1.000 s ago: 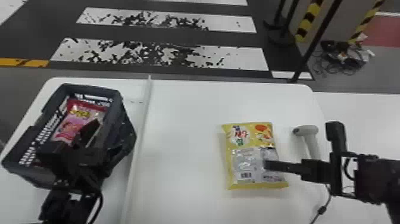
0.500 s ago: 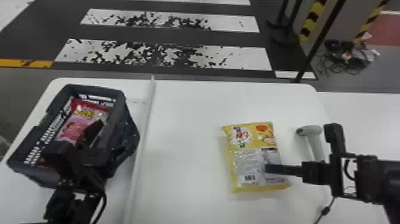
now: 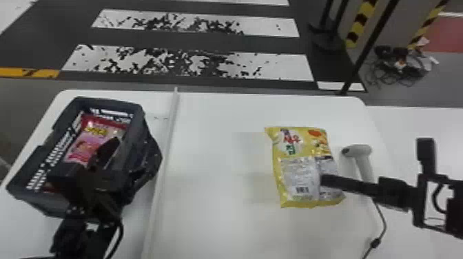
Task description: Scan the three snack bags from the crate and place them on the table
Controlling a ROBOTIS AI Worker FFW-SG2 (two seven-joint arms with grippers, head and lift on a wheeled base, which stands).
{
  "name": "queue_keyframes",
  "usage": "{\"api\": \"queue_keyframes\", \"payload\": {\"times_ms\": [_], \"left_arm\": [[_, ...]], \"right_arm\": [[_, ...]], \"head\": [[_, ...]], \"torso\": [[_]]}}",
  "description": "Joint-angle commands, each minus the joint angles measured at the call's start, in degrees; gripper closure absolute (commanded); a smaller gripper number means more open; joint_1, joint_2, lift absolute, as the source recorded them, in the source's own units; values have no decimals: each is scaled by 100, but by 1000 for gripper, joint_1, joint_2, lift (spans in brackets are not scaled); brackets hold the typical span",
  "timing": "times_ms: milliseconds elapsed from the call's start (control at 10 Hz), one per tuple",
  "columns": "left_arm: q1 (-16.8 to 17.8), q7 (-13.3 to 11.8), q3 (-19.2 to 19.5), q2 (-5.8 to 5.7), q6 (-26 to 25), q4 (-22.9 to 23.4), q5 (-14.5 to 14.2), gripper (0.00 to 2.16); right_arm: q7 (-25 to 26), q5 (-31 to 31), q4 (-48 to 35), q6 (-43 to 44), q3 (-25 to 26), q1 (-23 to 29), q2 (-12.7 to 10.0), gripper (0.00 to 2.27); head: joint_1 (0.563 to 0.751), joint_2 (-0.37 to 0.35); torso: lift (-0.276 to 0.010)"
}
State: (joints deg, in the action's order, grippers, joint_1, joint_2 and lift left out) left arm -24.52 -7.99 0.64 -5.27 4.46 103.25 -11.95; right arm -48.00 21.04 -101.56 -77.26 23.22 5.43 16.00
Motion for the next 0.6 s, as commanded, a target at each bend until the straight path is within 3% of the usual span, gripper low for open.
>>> {"api": "queue_keyframes", "payload": {"times_ms": [0, 500], "left_arm": [[0, 0, -20, 0, -2, 11, 0, 53], [-27, 0, -20, -18, -2, 81, 0, 53]], "right_arm": [[45, 480, -92, -216, 658, -34, -9, 2256], [1223, 1491, 348, 681, 2196, -95, -9, 2256]], "head": [[695, -77], [695, -230]], "torso": [[-62], [-62]]}}
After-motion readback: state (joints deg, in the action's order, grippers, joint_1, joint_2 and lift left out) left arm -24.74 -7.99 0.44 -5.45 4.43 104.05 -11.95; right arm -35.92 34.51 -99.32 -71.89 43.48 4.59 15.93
